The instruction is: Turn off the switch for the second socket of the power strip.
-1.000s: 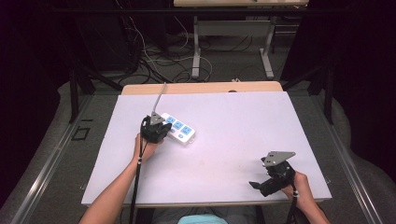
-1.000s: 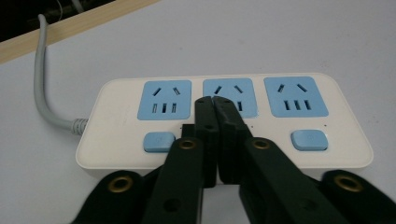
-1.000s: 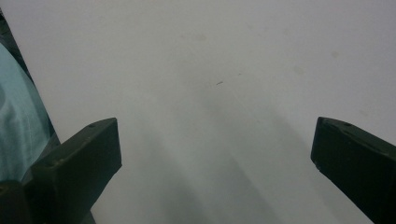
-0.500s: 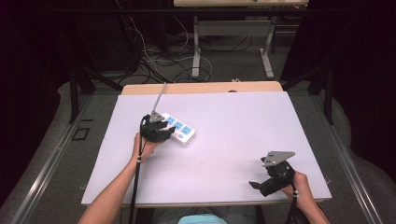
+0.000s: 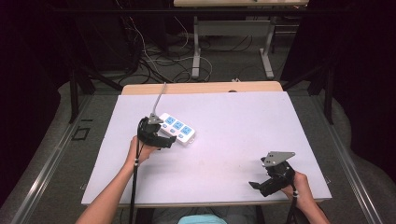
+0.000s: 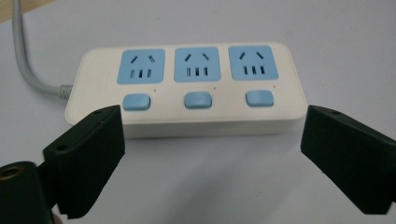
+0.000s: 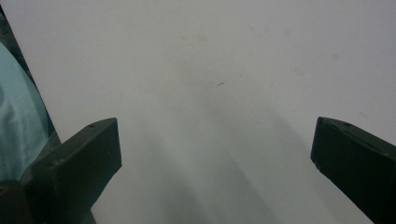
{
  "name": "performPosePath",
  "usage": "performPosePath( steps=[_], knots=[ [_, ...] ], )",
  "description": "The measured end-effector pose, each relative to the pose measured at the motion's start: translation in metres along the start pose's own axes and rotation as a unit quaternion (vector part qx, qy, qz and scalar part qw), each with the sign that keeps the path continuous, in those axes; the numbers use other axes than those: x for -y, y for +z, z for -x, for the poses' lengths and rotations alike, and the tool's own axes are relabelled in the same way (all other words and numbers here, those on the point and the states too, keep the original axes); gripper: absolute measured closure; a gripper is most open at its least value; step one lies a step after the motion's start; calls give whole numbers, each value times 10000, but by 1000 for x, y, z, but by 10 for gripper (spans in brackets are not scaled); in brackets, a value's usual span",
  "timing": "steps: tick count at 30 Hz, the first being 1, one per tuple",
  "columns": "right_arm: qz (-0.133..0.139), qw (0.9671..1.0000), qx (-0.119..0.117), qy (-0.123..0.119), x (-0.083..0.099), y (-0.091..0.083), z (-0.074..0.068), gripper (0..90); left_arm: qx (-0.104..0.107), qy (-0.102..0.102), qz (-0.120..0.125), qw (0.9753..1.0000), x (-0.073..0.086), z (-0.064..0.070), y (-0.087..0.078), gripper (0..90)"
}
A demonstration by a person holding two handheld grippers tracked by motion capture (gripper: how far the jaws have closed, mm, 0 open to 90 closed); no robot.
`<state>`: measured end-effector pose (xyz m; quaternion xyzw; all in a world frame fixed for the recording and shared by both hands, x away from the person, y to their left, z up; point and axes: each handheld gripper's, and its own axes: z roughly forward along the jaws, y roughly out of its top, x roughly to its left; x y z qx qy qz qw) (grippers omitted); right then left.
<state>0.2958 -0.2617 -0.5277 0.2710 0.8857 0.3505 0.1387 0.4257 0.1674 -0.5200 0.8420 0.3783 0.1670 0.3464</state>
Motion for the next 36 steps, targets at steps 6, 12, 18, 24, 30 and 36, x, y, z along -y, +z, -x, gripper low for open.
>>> performPosePath(
  steps=[6, 12, 18, 24, 30, 36],
  knots=[
    [6, 10000, 26, -15, 0, 0, 0, 12, -160, 119, -125, 9997, 5, 6, -11, 2],
    [-1, 10000, 7, -84, 0, 0, 1, 12, -216, 170, -153, 9995, 14, 18, -27, 1],
    [-30, 10000, -23, -37, 0, 0, 0, 12, -282, 276, -70, 9992, 23, 31, -40, 1],
    [-21, 10000, -12, -3, 0, 0, 0, 12, -262, 373, -100, 9989, 31, 41, -51, 1],
    [-23, 10000, -13, -7, 0, 0, 0, 12, -198, 414, -168, 9988, 42, 49, -59, 1],
    [-27, 10000, -13, -6, 0, 0, 0, 12, -168, 443, -157, 9988, 53, 53, -67, 1]
  ],
)
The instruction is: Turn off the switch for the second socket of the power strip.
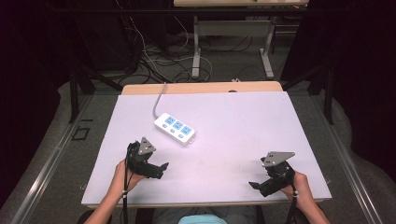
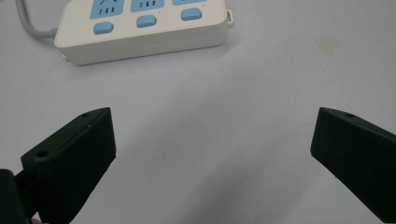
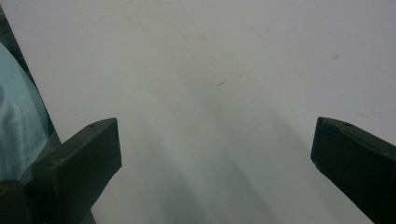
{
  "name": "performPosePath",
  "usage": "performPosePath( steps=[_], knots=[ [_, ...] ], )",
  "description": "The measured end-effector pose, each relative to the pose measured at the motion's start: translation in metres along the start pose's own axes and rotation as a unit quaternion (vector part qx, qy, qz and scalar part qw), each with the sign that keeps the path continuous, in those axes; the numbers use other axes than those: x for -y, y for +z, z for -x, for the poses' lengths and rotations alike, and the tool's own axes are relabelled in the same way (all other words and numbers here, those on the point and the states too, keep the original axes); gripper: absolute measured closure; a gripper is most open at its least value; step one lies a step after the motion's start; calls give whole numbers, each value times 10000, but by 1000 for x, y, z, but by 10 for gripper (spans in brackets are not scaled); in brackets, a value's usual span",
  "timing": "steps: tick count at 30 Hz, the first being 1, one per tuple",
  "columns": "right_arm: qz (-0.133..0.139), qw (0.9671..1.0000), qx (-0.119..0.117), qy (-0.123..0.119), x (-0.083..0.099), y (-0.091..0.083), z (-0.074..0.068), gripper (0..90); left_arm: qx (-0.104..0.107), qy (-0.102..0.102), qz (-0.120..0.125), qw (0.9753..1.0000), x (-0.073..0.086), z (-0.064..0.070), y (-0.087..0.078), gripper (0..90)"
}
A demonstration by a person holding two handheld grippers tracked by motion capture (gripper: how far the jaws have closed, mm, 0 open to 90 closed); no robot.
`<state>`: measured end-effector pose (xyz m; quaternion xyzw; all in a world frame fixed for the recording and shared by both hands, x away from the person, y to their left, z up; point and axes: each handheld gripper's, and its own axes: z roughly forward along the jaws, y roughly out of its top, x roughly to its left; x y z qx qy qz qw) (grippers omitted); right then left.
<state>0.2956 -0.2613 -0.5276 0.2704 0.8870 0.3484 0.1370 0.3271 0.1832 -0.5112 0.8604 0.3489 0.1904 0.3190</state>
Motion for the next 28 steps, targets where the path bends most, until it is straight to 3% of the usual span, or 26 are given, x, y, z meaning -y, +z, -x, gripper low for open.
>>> performPosePath(
  steps=[22, 28],
  knots=[
    [-18, 10000, -11, -54, 0, 0, 1, 13, 23, -81, 104, 9999, 37, 11, -19, 0],
    [-23, 10000, -23, -27, 0, 0, 1, 12, 101, -114, 26, 9999, 43, 10, -20, 0]
  ],
)
